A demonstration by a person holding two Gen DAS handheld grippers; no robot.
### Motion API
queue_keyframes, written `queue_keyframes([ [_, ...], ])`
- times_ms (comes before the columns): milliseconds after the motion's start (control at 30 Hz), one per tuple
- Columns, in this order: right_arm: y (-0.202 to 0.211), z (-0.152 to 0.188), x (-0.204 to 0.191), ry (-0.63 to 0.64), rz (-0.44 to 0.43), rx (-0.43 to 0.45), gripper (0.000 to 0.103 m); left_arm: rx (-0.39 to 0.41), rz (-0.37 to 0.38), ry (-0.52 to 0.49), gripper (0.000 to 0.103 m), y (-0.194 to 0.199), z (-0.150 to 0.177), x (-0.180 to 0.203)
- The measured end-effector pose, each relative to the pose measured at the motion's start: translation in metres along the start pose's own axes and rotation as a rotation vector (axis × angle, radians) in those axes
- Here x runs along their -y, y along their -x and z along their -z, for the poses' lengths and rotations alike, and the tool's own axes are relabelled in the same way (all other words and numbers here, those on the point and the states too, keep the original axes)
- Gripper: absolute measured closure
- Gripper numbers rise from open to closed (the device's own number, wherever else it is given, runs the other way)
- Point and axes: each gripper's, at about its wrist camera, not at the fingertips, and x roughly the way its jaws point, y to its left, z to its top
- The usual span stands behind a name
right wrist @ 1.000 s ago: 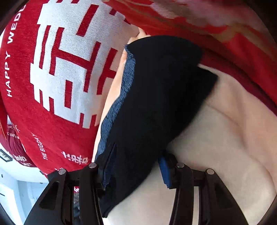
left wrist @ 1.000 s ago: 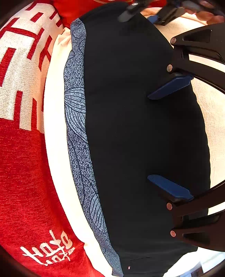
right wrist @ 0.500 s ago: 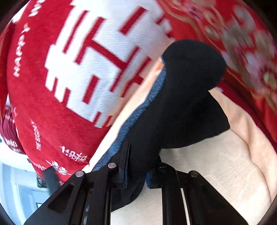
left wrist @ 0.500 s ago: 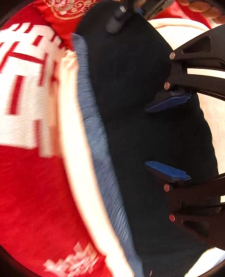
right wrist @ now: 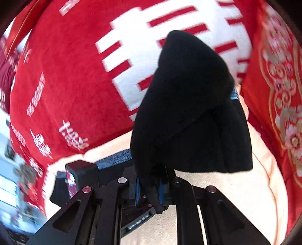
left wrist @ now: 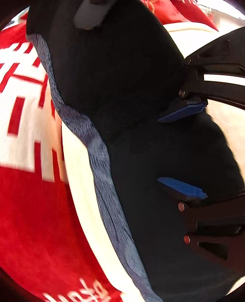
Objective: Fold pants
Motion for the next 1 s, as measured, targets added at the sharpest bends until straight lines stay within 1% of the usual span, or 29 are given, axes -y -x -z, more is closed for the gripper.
queue_keyframes([
  [133,-0.005,0.014,-0.052,0.148,0.067,-0.020,0.087,0.034,-0.015,0.046,0.041,0.038,0.013,-0.051],
  [233,-0.021,0.031,-0.095,0.250,0.122,-0.051,0.085,0.028,-0.051,0.061,0.041,0.063,0.028,-0.102],
  [300,-0.042,0.048,-0.126,0.336,0.173,-0.087,0.083,0.018,-0.086,0.080,0.041,0.074,0.038,-0.133],
  [333,-0.054,0.058,-0.141,0.380,0.199,-0.104,0.082,0.011,-0.101,0.094,0.041,0.078,0.044,-0.150],
  [467,-0.109,0.111,-0.190,0.573,0.332,-0.183,0.073,-0.024,-0.163,0.186,0.041,0.087,0.073,-0.216],
  [500,-0.123,0.126,-0.199,0.632,0.372,-0.210,0.069,-0.034,-0.178,0.210,0.041,0.087,0.082,-0.231],
  [533,-0.136,0.143,-0.208,0.705,0.433,-0.231,0.068,-0.040,-0.181,0.230,0.041,0.089,0.094,-0.243],
  [567,-0.142,0.160,-0.217,0.791,0.499,-0.222,0.064,-0.042,-0.173,0.245,0.039,0.091,0.100,-0.253],
  [600,-0.140,0.173,-0.222,0.855,0.539,-0.190,0.064,-0.041,-0.165,0.256,0.035,0.093,0.106,-0.260],
  [633,-0.135,0.181,-0.227,0.898,0.537,-0.174,0.063,-0.033,-0.174,0.262,0.031,0.097,0.111,-0.266],
  [667,-0.128,0.185,-0.230,0.904,0.521,-0.172,0.059,-0.029,-0.174,0.259,0.031,0.097,0.100,-0.259],
  [700,-0.120,0.186,-0.230,0.887,0.491,-0.181,0.059,-0.029,-0.169,0.255,0.031,0.100,0.103,-0.262],
  [733,-0.110,0.183,-0.228,0.838,0.428,-0.210,0.059,-0.030,-0.166,0.253,0.031,0.103,0.105,-0.264],
  [767,-0.105,0.178,-0.225,0.775,0.365,-0.241,0.058,-0.029,-0.159,0.253,0.031,0.107,0.105,-0.265],
  [800,-0.101,0.170,-0.222,0.691,0.295,-0.273,0.058,-0.027,-0.136,0.251,0.031,0.112,0.104,-0.265],
  [833,-0.092,0.158,-0.207,0.540,0.187,-0.306,0.058,-0.023,-0.110,0.248,0.031,0.119,0.096,-0.269],
  [867,-0.087,0.150,-0.195,0.413,0.109,-0.316,0.058,-0.018,-0.082,0.242,0.031,0.123,0.094,-0.267],
  [933,-0.080,0.135,-0.167,0.133,-0.027,-0.316,0.058,-0.012,-0.009,0.223,0.031,0.129,0.088,-0.269],
  [1000,-0.082,0.123,-0.129,-0.145,-0.146,-0.312,0.058,-0.016,0.070,0.205,0.031,0.127,0.075,-0.258],
])
